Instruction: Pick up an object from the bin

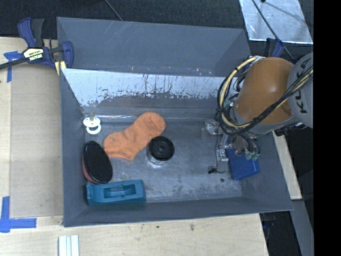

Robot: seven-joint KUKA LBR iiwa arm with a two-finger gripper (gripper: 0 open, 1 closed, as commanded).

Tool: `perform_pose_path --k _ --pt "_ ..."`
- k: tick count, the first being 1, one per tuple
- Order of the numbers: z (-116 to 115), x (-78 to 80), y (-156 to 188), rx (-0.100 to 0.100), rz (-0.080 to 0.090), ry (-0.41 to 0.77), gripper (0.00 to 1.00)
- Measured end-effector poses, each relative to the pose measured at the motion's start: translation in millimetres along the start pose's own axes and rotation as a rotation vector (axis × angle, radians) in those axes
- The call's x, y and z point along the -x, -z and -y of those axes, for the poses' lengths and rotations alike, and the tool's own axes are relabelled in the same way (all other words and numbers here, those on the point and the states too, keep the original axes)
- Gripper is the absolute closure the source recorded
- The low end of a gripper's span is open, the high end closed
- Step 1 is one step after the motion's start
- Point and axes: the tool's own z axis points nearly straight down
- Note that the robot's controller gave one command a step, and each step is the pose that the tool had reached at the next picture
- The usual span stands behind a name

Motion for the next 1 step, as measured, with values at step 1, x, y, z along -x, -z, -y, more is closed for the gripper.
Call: perform_pose_path --k 1 --pt "-0.2 1.9 4.6 -0.001 0.008 0.002 0.00"
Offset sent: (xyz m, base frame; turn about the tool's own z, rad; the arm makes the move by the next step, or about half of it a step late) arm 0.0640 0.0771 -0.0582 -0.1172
